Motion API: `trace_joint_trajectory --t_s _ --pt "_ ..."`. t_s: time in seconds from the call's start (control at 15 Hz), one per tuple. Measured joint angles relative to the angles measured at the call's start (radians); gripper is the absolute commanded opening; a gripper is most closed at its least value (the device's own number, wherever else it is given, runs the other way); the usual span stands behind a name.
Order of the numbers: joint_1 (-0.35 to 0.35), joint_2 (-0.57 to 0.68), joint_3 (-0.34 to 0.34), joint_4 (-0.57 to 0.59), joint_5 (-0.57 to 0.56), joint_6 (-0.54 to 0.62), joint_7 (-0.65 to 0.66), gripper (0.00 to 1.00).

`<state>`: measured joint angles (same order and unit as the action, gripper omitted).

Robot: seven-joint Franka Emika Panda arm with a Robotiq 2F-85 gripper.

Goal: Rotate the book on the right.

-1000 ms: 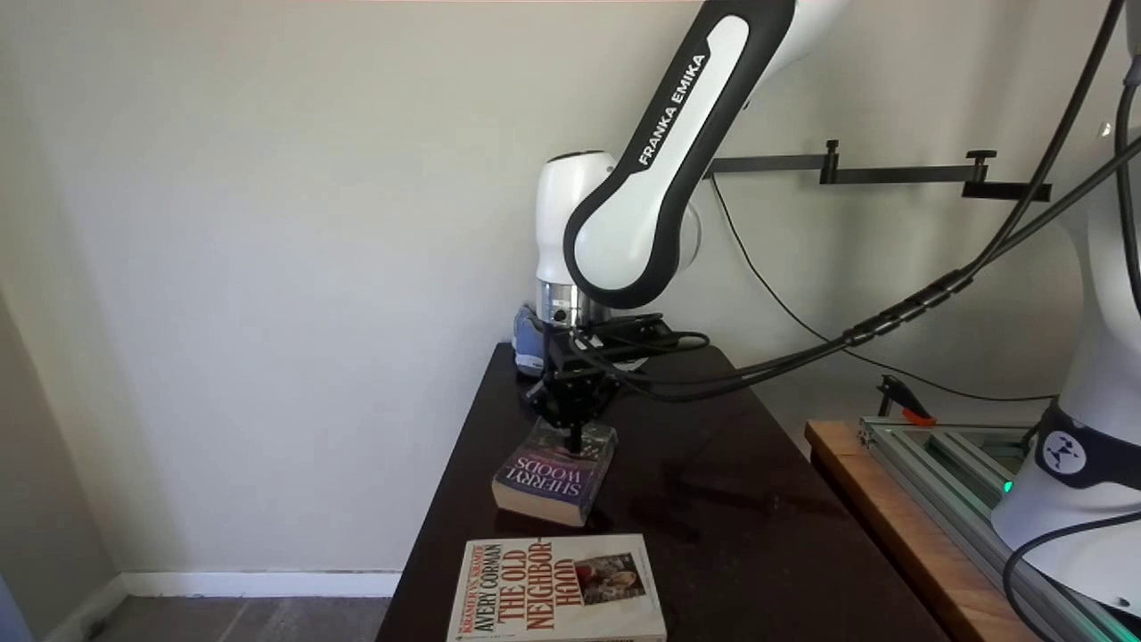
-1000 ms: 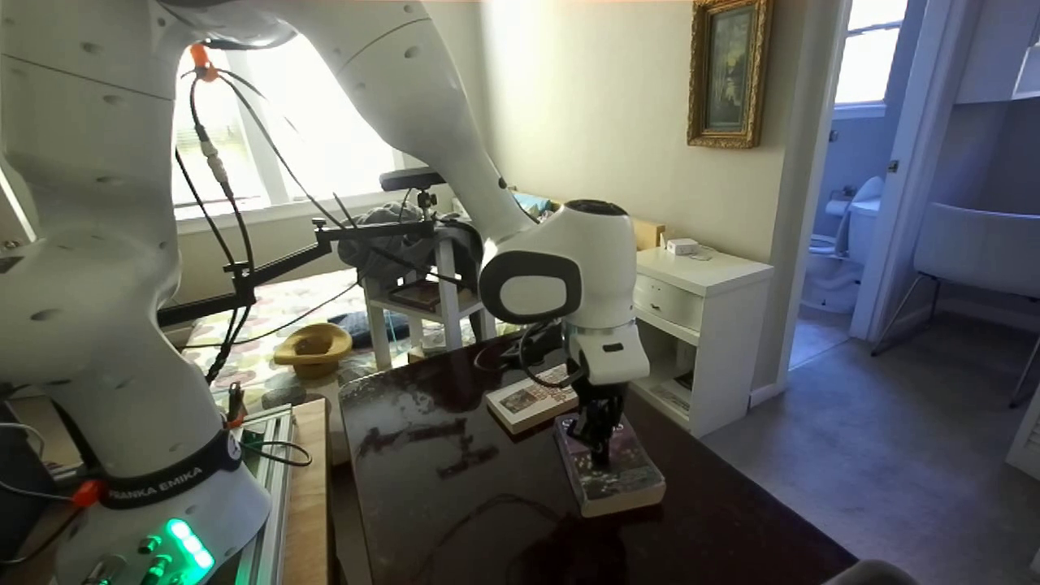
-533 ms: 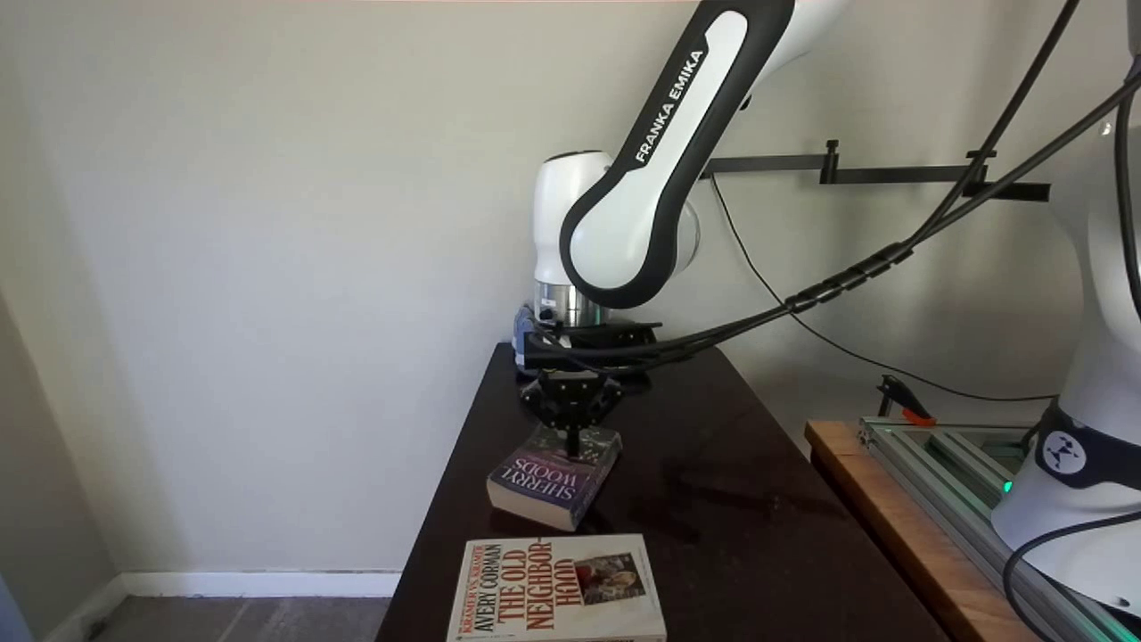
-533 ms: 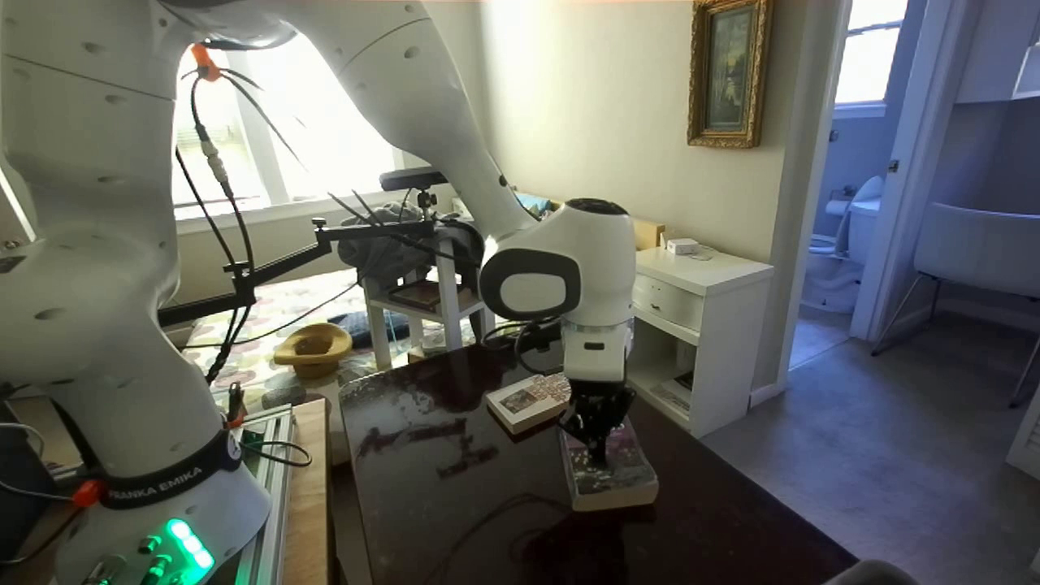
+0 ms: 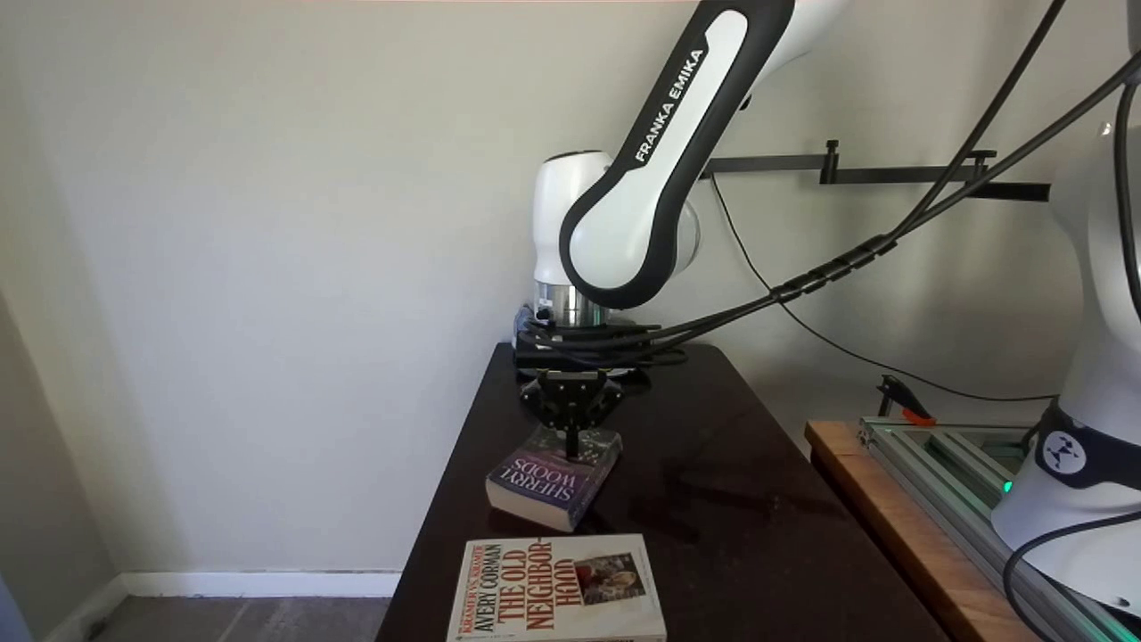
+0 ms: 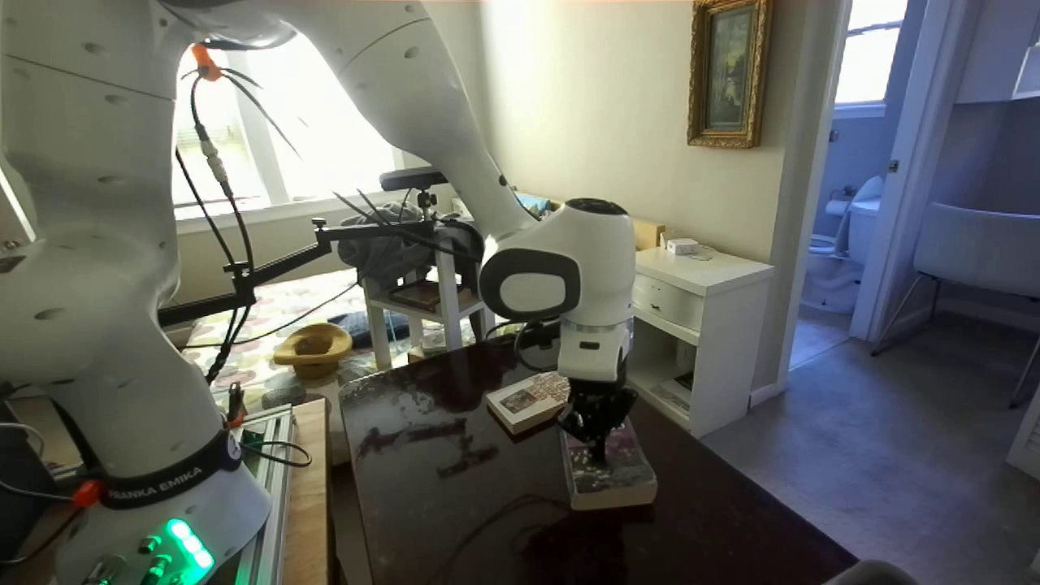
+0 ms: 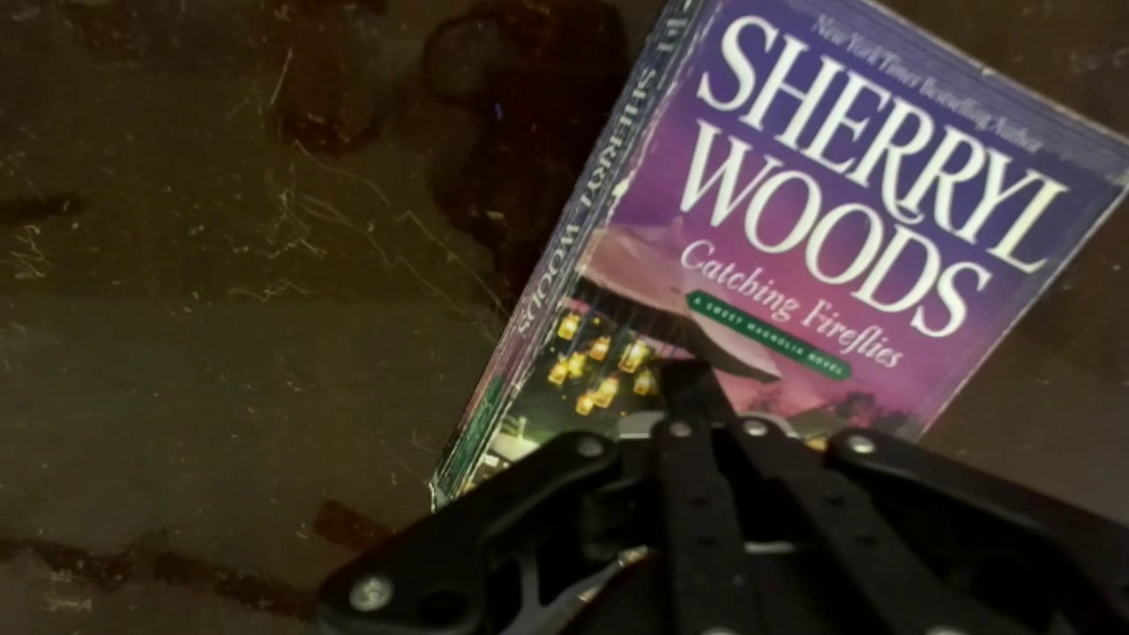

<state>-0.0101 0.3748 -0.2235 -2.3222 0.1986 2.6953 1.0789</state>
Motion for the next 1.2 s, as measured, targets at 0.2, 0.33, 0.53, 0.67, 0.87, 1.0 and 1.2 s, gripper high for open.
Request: trace_joint_trajectory --t_s 0.2,0.33,0.53,0.67,0.87,1.0,1.2 --pt "-0.001 -0.002 -0.002 0.0 0.0 0.001 0.034 0.0" --pt "0.001 -0.001 -0.004 -0.001 0.002 0.007 0.116 0.0" --pt "0.021 0.001 -0.021 -0.006 0.001 0.02 0.272 0.0" --pt "0.037 0.002 -0.036 -0.006 0.001 0.021 0.379 0.0" --pt "0.052 0.003 -0.049 -0.007 0.0 0.017 0.529 0.0" --pt "0.054 0.002 -0.051 -0.006 0.0 0.008 0.619 0.0" --pt "0.053 0.001 -0.045 -0.003 0.003 -0.008 0.744 0.0"
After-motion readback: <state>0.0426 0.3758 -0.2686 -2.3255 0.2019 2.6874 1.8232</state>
